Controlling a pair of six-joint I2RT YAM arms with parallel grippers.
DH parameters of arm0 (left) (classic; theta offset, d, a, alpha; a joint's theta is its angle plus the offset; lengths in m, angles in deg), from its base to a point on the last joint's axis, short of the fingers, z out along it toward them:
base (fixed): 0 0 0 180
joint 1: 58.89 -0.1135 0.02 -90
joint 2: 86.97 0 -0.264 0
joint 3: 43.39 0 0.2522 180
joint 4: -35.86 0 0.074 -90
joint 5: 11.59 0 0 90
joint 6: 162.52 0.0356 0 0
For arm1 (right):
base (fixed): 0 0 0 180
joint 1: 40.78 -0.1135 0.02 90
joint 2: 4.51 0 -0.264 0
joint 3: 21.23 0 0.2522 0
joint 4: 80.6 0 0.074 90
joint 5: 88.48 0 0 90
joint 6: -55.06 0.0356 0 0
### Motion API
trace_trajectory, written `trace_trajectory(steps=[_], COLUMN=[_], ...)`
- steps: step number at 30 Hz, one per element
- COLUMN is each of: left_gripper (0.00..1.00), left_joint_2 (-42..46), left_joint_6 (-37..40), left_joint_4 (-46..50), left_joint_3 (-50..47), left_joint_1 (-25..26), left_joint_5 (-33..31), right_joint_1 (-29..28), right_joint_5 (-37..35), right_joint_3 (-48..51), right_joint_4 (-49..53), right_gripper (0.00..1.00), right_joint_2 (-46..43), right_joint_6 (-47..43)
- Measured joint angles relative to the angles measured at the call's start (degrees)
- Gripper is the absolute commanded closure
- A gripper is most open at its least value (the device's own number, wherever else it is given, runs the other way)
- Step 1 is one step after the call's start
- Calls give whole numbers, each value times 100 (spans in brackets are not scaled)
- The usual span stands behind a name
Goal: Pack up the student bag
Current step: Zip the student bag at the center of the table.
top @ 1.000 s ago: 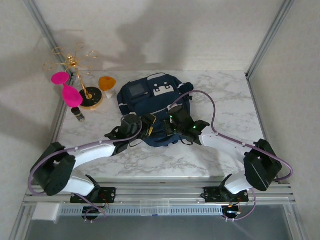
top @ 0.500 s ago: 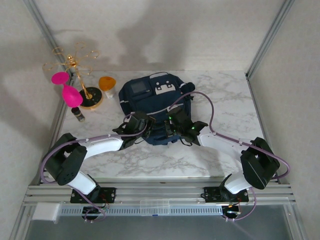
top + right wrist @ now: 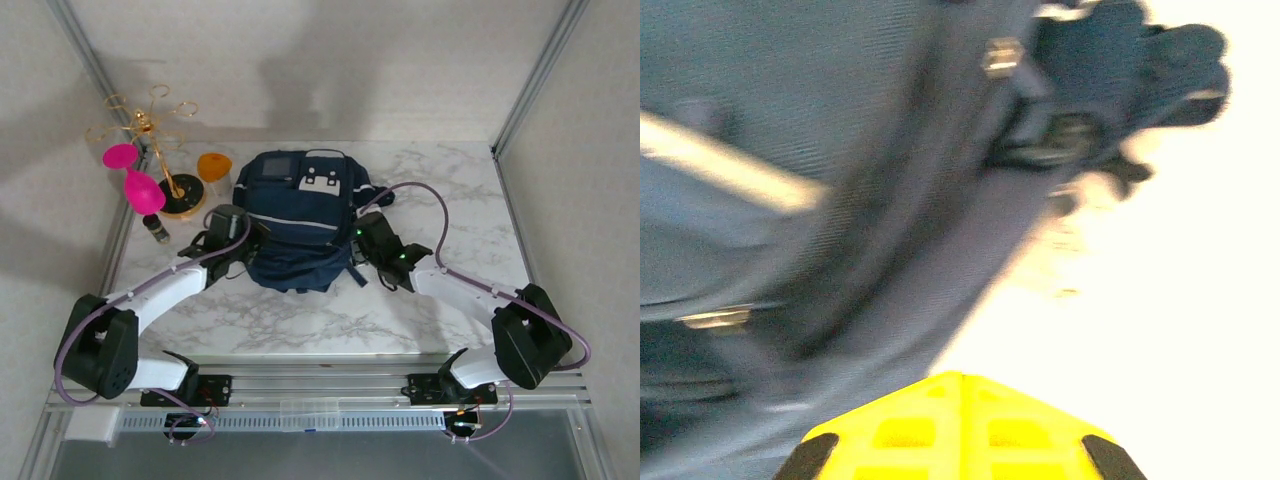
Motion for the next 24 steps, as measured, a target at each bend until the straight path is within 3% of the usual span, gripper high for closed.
trace_trajectory(steps=[3,6,9,17,24], left_gripper=[100,100,100,100,100], left_joint_2=[55,55,55,57,63], left_joint_6=[345,544,621,608,546], left_joint_4=[136,188,184,177,173], left_joint_3=[2,7,7,7,7], left_joint_1=[-278,-332,-334,-337,-337], left_joint_5=[103,201,236,256,256], right_joint_1=[238,251,214,15,-170], right_joint_5=[17,562,1276,2509,2820], right_joint_3=[0,2,2,-339,-798], right_joint_4=[7,-66,-151,-153,-111], right_gripper=[100,100,82,59,53], right_joint_2=[0,-13,-70,509,1093], right_joint_6=[-170,-391,-472,-868,-1189])
